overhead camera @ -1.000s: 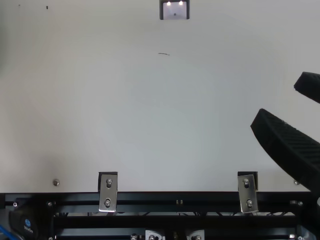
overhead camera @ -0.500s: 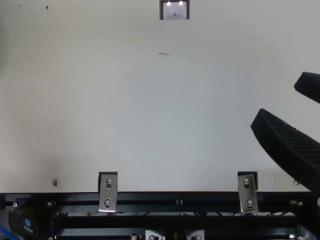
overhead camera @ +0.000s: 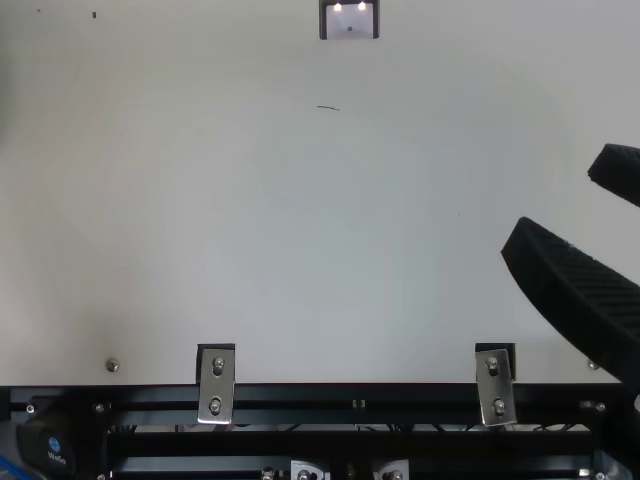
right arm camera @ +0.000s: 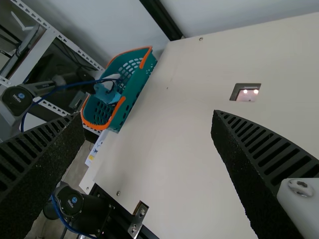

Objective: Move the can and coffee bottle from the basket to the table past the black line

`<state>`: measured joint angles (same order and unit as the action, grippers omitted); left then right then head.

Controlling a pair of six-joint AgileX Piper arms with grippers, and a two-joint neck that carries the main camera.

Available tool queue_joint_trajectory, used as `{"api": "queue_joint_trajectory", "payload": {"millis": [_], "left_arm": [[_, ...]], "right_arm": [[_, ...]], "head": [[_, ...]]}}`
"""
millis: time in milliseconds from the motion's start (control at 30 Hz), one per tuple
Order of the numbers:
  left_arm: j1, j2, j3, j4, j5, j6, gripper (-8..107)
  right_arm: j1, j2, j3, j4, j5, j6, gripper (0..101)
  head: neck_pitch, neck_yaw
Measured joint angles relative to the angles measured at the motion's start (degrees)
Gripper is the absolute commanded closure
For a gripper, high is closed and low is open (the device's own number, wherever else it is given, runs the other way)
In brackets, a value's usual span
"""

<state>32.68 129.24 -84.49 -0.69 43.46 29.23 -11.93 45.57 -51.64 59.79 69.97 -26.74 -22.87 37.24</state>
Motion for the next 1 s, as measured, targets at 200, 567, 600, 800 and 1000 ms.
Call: {"api": "queue_joint_trajectory", "payload": {"millis": [200, 567, 600, 800, 1000], "left_arm": [[-0.71, -6.81, 1.26, -3.93, -3.43, 1.79, 89], [-3.28, -20.36, 4.14, -10.77, -9.47, 3.31, 89], [-3.55, -21.48, 4.39, -11.08, -9.65, 3.31, 89], [-5.66, -28.18, 6.04, -13.95, -11.25, 2.7, 89], [-8.89, -34.65, 8.58, -17.74, -11.89, 1.76, 89]], "right_arm": [[0.0, 0.0, 0.0, 0.0, 0.0, 0.0, 0], [0.0, 0.0, 0.0, 0.0, 0.0, 0.0, 0], [0.0, 0.0, 0.0, 0.0, 0.0, 0.0, 0], [0.0, 0.0, 0.0, 0.0, 0.0, 0.0, 0], [0.0, 0.0, 0.0, 0.0, 0.0, 0.0, 0]], "head": [[-0.29, 0.0], [-0.29, 0.0], [-0.29, 0.0], [-0.29, 0.0], [0.0, 0.0]]}}
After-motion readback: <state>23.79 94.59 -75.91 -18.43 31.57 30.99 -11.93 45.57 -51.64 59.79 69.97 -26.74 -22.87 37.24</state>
